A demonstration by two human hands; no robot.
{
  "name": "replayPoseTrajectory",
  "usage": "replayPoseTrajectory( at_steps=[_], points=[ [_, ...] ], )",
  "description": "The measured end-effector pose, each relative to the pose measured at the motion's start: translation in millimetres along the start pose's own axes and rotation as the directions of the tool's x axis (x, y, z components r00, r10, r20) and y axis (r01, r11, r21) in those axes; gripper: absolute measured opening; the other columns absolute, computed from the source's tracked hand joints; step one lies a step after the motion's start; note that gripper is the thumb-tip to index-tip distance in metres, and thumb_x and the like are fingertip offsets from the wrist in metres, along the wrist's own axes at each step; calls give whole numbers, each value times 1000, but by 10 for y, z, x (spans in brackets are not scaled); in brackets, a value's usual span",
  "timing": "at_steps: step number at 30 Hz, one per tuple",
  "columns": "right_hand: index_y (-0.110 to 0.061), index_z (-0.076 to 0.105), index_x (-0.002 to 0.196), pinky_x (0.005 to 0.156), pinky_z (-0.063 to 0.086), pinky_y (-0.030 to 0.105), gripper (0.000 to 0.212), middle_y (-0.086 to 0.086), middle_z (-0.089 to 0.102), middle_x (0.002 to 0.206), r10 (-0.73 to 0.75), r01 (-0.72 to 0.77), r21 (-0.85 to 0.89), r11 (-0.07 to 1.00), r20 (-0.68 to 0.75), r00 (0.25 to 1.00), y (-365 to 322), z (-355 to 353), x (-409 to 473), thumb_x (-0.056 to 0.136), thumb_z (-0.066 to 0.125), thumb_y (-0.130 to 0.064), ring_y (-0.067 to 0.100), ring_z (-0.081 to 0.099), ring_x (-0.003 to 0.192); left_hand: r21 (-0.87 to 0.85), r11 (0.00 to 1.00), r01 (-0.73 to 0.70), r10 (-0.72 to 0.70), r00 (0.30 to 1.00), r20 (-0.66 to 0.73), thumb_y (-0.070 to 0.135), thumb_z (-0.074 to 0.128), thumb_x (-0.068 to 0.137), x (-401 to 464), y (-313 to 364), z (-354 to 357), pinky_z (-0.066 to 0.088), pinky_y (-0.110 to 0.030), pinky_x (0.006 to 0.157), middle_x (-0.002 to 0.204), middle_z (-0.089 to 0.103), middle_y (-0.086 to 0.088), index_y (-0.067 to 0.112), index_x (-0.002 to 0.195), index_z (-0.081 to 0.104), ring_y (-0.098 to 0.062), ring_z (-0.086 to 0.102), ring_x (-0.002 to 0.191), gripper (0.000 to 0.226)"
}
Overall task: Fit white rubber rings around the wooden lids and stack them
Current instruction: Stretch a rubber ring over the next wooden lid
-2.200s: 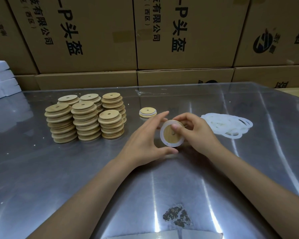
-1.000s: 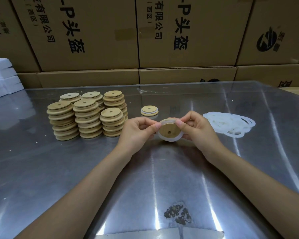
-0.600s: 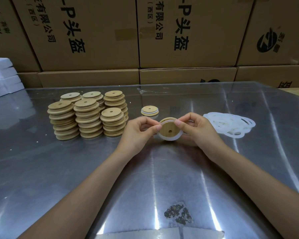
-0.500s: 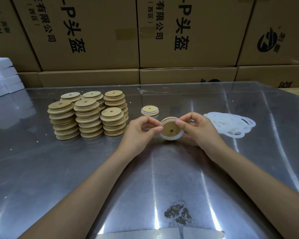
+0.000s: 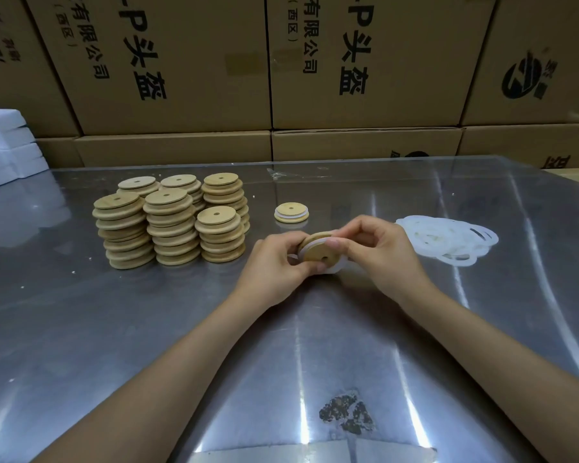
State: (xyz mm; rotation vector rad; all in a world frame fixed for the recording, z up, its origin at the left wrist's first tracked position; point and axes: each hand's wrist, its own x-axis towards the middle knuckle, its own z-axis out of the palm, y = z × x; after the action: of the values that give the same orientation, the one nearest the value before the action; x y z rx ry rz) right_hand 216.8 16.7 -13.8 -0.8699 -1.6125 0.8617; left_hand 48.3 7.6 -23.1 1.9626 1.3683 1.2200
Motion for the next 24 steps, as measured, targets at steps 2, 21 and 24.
replayPoseTrajectory(
  at_steps=[2,21,24],
  points=[
    [-11,62,73,74,56,25,13,-3,75,81,41,-42,80,996,15,999,-9,-8,7,80,71,-5,9,70,77,-41,999,2,-3,1000,-9,9,79,73,17,2,-8,55,-37,81,84,73,-1,20,90,71,-11,65,79,21],
    [-18,68,78,81,56,30,14,-1,74,84,-104,104,-37,994,6,995,-2,30,-24,79,73,-5,13,71,83,187,980,-68,85,993,-84,34,79,72,-44,89,0,48,-33,61,68,64,11,23,88,59,-12,61,65,28],
    [-21,66,73,84,55,30,21,-5,74,88,-109,110,-32,993,29,994,-12,44,-26,80,72,-2,11,71,85,219,973,-71,88,994,-71,33,78,73,-37,83,-5,46,-37,60,62,60,7,22,78,56,-21,60,65,25]
  ],
)
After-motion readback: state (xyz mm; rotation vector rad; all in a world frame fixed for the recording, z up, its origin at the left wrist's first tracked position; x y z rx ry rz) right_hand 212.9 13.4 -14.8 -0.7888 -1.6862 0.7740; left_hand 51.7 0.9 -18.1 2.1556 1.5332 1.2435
